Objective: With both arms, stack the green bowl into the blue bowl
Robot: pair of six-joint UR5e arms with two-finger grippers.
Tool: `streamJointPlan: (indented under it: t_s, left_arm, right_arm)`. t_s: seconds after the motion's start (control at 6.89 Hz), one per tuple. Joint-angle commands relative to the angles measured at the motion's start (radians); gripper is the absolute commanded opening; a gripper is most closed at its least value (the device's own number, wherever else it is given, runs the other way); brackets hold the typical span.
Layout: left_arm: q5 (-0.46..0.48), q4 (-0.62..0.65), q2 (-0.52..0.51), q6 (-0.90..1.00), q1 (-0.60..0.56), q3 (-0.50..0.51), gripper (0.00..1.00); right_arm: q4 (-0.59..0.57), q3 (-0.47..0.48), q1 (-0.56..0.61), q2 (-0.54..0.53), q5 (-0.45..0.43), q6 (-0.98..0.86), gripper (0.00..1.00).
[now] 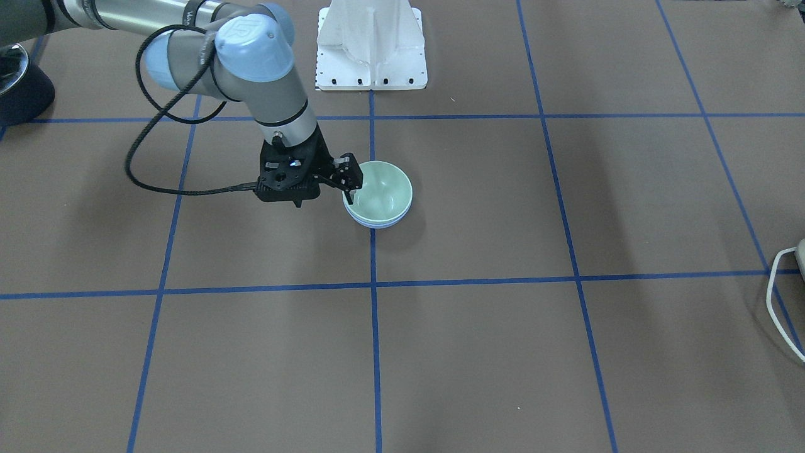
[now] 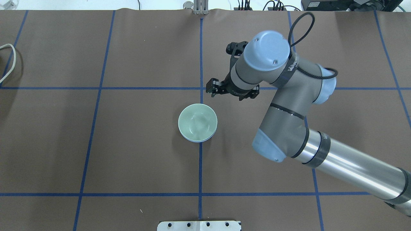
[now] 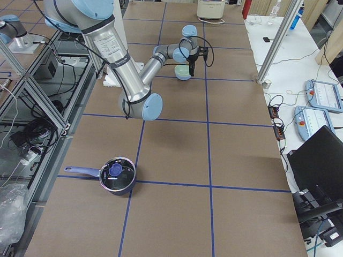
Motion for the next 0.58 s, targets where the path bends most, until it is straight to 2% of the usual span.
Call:
streamJointPlan:
  t_s: [0.0,0.15,0.44]
  left_arm:
    - [-0.010,-0.120,0.019,-0.199,0.002,-0.004,0.99]
    - [-0.016,-0.153,0.021,-0.209,0.002,-0.013,0.99]
    - [-0.019,-0.147,0.053,-0.158,0.003,-0.062,0.99]
  right_arm:
    - [-0.006,-0.001,0.238,-0.087,0.188,-0.238,1.00]
    - [-0.009,-0.009,0.352,-0.149,0.246,-0.387,1.00]
    - [-0.007,-0.032,0.512,-0.281,0.267,-0.613,1.00]
